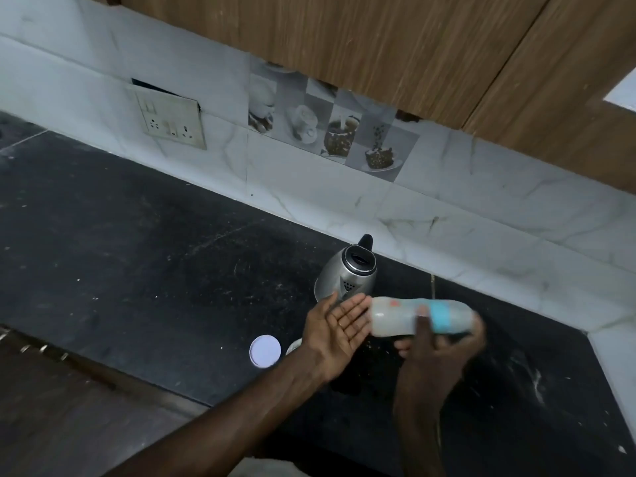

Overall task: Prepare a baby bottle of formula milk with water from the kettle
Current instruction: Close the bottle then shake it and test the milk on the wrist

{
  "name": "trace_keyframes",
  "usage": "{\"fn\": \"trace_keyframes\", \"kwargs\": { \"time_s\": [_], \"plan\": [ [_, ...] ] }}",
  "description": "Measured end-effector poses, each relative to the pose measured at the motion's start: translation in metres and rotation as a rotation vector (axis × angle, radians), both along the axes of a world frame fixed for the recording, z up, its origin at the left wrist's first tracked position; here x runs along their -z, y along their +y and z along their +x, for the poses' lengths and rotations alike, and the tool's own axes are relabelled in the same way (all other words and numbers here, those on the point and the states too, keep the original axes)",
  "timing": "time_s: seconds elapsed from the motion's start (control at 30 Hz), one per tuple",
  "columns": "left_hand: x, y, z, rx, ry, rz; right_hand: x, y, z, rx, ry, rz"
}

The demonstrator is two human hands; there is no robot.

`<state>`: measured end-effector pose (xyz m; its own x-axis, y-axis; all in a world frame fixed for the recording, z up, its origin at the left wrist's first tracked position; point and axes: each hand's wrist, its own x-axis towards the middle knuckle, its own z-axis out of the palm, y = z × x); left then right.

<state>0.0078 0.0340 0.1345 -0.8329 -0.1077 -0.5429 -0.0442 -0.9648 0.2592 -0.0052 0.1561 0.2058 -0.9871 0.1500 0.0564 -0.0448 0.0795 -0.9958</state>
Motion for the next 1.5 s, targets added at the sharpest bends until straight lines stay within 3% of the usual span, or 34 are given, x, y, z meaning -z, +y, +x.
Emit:
{"fn": "trace_keyframes", "kwargs": {
  "time_s": [0.07,0.13,0.23,0.3,0.43,0.6,0.73,0.9,1.03,1.17,1.23,1.33,1.43,1.5],
  "plan": [
    [0.001,0.002,-0.003,0.01,0.016,0.06,0.002,-0.004,0.007,-0.171,-0.039,0.162],
    [0.001,0.004,-0.005,0.03,0.033,0.068,-0.003,0.0,0.007,-0.208,-0.023,0.17],
    [0.002,0.0,-0.003,0.055,0.028,-0.019,-0.011,0.009,-0.01,0.088,0.022,-0.083],
    [0.002,-0.006,-0.002,0.044,0.026,-0.022,-0.004,0.005,-0.012,0.152,0.022,-0.152],
    [0.006,-0.012,-0.004,0.035,0.025,0.037,0.011,-0.008,0.005,-0.173,-0.05,0.092],
    [0.009,-0.018,0.0,0.043,0.035,-0.035,0.006,-0.005,-0.005,0.094,-0.037,-0.101],
    [0.011,-0.019,0.002,0.02,0.019,0.029,0.009,-0.014,0.004,-0.197,-0.054,0.134],
    [0.011,-0.02,0.002,0.021,0.019,-0.034,0.007,-0.01,-0.007,0.061,-0.045,-0.027],
    [0.016,-0.015,0.003,0.018,0.013,0.048,0.012,-0.011,0.0,-0.236,-0.069,0.18],
    [0.013,-0.012,0.004,0.023,0.015,-0.034,0.007,-0.004,-0.014,0.064,-0.064,-0.032],
    [0.01,-0.011,0.004,0.014,0.003,-0.011,0.01,-0.008,-0.009,0.032,-0.063,0.025],
    [0.012,-0.007,0.003,0.043,0.008,0.048,0.015,-0.003,0.003,-0.2,-0.081,0.198],
    [0.01,-0.004,0.002,0.05,0.024,-0.011,0.015,0.006,-0.003,0.02,-0.076,0.086],
    [0.007,-0.005,0.003,0.055,0.026,-0.043,0.014,0.008,0.0,0.077,-0.06,0.12]
  ]
}}
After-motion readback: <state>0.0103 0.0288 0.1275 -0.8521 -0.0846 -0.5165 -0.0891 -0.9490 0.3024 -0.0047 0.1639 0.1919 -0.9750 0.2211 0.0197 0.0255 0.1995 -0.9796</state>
